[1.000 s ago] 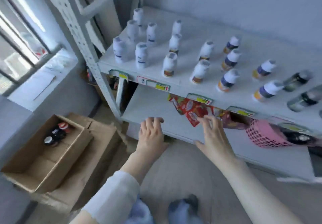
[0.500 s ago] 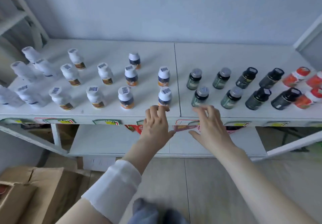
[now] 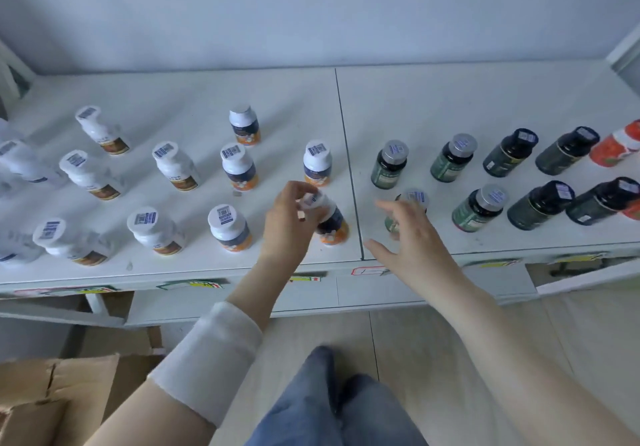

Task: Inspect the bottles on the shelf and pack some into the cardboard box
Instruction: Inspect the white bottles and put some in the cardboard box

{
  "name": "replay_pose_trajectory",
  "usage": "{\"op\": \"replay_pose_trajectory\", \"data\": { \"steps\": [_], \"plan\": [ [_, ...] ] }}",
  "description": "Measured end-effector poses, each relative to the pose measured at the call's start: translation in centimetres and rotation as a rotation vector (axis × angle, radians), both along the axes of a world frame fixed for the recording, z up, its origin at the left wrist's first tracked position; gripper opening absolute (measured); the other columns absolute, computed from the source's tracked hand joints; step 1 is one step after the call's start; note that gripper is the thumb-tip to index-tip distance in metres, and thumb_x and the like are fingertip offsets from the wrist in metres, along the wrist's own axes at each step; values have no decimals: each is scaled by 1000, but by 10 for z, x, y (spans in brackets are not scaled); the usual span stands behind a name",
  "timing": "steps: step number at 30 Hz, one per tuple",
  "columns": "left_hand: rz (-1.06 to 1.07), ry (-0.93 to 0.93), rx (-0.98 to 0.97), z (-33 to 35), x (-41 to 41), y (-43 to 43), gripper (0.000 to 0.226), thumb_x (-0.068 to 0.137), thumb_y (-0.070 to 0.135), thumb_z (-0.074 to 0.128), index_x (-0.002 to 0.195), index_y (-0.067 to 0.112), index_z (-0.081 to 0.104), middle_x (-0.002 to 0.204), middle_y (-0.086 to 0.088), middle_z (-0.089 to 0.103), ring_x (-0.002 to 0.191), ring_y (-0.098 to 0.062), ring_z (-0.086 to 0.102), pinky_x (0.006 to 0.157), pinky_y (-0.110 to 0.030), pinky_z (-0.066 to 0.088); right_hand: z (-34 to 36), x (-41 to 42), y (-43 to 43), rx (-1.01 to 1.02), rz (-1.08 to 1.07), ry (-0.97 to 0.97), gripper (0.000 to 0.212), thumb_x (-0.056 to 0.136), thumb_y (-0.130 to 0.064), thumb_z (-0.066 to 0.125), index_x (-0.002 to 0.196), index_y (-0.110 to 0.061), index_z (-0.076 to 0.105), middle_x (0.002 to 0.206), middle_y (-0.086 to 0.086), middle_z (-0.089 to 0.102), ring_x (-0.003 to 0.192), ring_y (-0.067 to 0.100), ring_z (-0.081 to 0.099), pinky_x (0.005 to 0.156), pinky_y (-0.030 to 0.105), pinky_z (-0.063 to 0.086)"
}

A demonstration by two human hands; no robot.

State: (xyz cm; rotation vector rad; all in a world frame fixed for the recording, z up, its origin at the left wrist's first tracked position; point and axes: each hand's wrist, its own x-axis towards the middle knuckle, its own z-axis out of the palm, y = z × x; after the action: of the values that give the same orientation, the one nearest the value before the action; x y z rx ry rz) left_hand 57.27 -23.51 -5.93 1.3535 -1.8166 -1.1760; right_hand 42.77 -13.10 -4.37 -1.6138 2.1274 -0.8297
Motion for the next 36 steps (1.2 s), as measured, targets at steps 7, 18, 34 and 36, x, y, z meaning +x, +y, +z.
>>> {"op": "replay_pose_trajectory", "data": {
  "steps": [7, 18, 34, 36],
  "plan": [
    [-36, 583, 594, 22, 12, -6, 11, 96, 18, 47, 88, 13, 55, 82, 1, 68, 69, -16, 64, 72, -26, 55, 18, 5, -6, 245, -184, -1165, 61, 67, -49, 55, 117, -14, 53, 115, 11, 61, 99, 24, 64, 87, 36, 53],
    [-68, 628, 492, 34, 14, 2, 22, 87, 16, 59, 108, 16, 56, 103, -5, 66, 87, -11, 65, 74, -21, 53, 7, 21, -8, -258, -17, -509, 45, 70, -15, 76, 108, -22, 53, 112, 0, 52, 105, 3, 53, 79, 15, 51],
    [-192, 764, 520, 27, 31, 9, 30, 83, 13, 51, 113, 19, 52, 112, 5, 67, 101, -14, 62, 82, -28, 53, 18, 17, -6, -161, 1, -883, 44, 73, -8, 73, 107, -25, 53, 118, 11, 56, 93, 11, 62, 72, 22, 53],
    [-176, 734, 513, 26, 31, 7, 27, 83, 16, 51, 110, 17, 52, 102, 6, 69, 92, -13, 64, 79, -26, 53, 19, 18, -7, -184, 47, -834, 49, 72, -7, 69, 111, -29, 52, 122, 11, 52, 103, 11, 59, 77, 21, 51]
  ]
}}
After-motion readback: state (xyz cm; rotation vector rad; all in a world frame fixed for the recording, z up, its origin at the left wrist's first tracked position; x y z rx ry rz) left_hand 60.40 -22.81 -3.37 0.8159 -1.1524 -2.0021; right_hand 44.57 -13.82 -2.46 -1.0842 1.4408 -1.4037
